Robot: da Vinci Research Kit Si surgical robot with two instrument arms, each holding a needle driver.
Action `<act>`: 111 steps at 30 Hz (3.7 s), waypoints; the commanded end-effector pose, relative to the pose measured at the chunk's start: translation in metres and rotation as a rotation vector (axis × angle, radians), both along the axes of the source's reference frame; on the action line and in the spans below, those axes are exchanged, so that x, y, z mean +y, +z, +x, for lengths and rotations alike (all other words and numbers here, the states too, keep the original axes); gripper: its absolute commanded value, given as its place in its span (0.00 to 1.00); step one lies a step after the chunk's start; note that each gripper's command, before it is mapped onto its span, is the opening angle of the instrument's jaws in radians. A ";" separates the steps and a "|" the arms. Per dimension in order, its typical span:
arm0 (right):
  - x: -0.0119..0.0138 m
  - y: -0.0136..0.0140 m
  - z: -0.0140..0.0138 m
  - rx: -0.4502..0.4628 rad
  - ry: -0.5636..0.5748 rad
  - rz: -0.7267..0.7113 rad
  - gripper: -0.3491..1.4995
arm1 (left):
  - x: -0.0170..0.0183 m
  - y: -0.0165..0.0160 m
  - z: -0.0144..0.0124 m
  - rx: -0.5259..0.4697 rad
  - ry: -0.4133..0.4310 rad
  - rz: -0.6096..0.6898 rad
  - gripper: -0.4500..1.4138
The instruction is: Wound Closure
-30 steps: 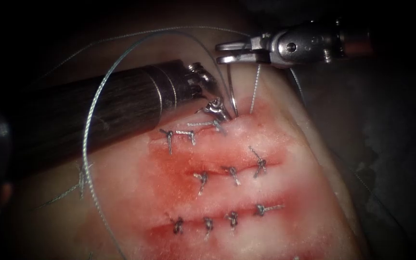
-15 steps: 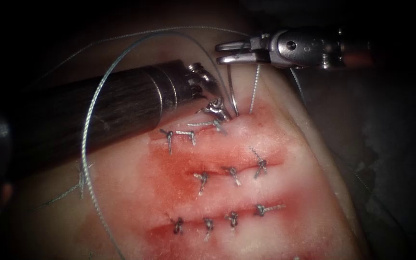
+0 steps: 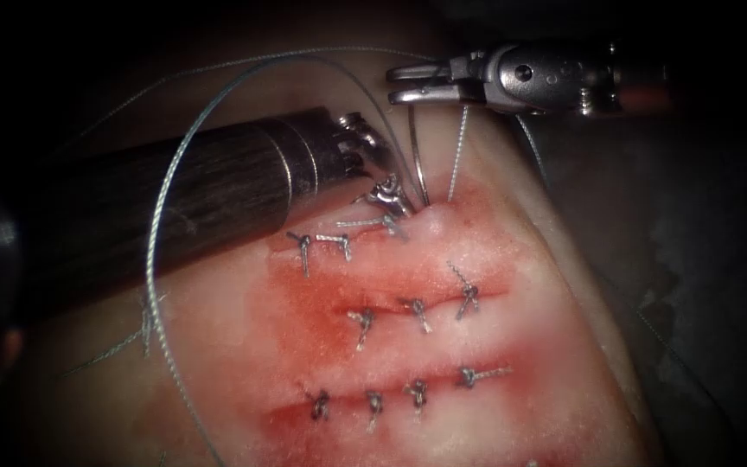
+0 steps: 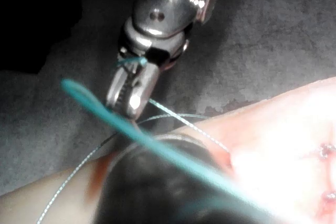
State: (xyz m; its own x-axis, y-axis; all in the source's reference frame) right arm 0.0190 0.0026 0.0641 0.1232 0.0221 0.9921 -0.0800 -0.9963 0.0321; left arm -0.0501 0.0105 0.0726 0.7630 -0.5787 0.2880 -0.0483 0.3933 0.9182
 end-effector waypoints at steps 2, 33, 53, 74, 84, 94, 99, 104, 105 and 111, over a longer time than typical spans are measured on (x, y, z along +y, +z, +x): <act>0.0007 0.0003 0.0009 0.004 0.004 -0.003 0.00 | 0.0013 -0.0001 -0.0005 -0.003 -0.002 -0.005 0.00; 0.0007 0.0000 0.0010 0.008 0.044 -0.017 0.00 | 0.0014 -0.0002 -0.0005 -0.002 -0.003 -0.007 0.00; 0.0005 -0.0001 0.0010 0.007 0.039 0.019 0.00 | 0.0015 -0.0003 -0.0004 -0.001 -0.004 -0.009 0.00; 0.0007 -0.0003 0.0009 0.007 0.061 0.018 0.00 | 0.0015 -0.0004 -0.0004 -0.001 -0.004 -0.009 0.00; 0.0008 -0.0004 0.0009 0.008 0.063 0.019 0.00 | 0.0014 -0.0004 -0.0004 -0.001 -0.003 -0.008 0.00; 0.0008 -0.0005 0.0010 0.009 0.071 0.015 0.00 | 0.0015 -0.0005 -0.0004 -0.001 -0.003 -0.008 0.00; 0.0007 -0.0006 0.0010 0.009 0.073 0.029 0.00 | 0.0015 -0.0005 -0.0004 -0.001 -0.003 -0.008 0.00; 0.0006 -0.0006 0.0010 0.009 0.077 0.045 0.00 | 0.0015 -0.0005 -0.0004 0.001 -0.002 -0.010 0.00; 0.0006 -0.0006 0.0010 0.009 0.077 0.045 0.00 | 0.0015 -0.0005 -0.0004 0.001 -0.002 -0.010 0.00; 0.0006 -0.0007 0.0010 0.010 0.078 0.059 0.00 | 0.0015 -0.0005 -0.0004 0.001 -0.002 -0.010 0.00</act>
State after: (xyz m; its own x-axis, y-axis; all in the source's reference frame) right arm 0.0191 0.0027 0.0632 0.1297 -0.0353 0.9909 -0.0035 -0.9994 -0.0352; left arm -0.0499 0.0107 0.0722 0.7640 -0.5773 0.2881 -0.0459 0.3968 0.9168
